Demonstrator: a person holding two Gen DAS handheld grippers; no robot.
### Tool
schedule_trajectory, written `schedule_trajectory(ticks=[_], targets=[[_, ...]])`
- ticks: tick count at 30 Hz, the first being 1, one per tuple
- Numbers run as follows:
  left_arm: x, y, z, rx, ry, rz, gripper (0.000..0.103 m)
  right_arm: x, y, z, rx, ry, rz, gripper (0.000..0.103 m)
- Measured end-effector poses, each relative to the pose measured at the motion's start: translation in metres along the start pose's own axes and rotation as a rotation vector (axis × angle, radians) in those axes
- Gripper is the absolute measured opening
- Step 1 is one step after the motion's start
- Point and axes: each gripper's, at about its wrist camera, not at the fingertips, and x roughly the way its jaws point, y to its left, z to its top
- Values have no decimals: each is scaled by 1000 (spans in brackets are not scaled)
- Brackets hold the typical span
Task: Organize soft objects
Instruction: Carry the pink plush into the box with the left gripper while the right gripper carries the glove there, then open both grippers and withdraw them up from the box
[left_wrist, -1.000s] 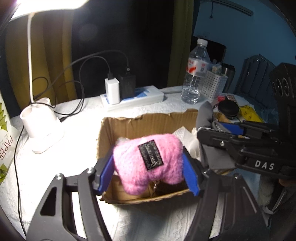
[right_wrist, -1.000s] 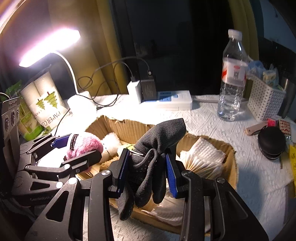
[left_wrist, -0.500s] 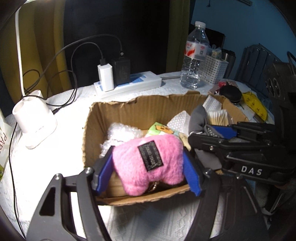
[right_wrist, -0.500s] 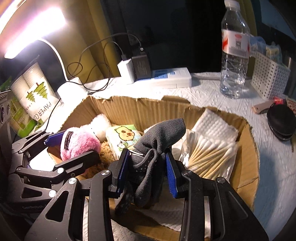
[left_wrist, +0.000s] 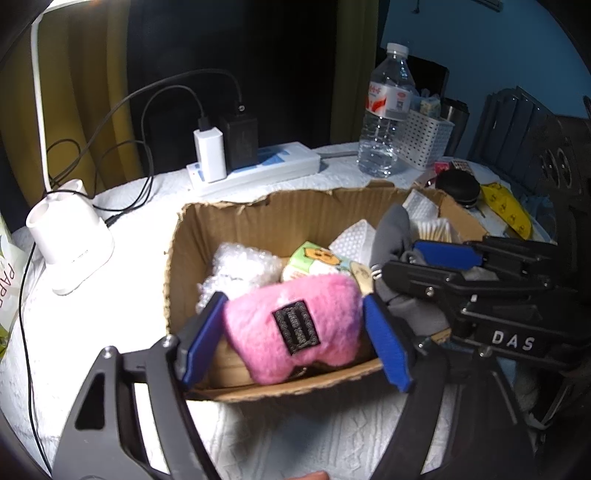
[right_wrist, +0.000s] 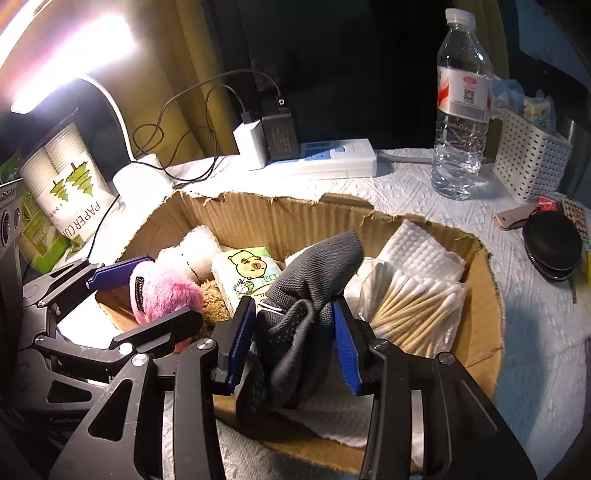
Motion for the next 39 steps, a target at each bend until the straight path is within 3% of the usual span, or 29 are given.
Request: schedule_trajectory(ticks=[5,23,27,39], targets=[[-9,0,1,-10,-24,-13,89,-13,-3,1,3,-27,-29,61],[-71,-25,-4,27,-149,5,90,-83,1,-14,-1,-124,-109,61],[-91,-32,-10,31,-175,2,101,-102,5,-24,-2,-148,-116,61],[-147,-60,-24,50,-251,-2,102,-163,14,-57,-4,-233,-140,61]])
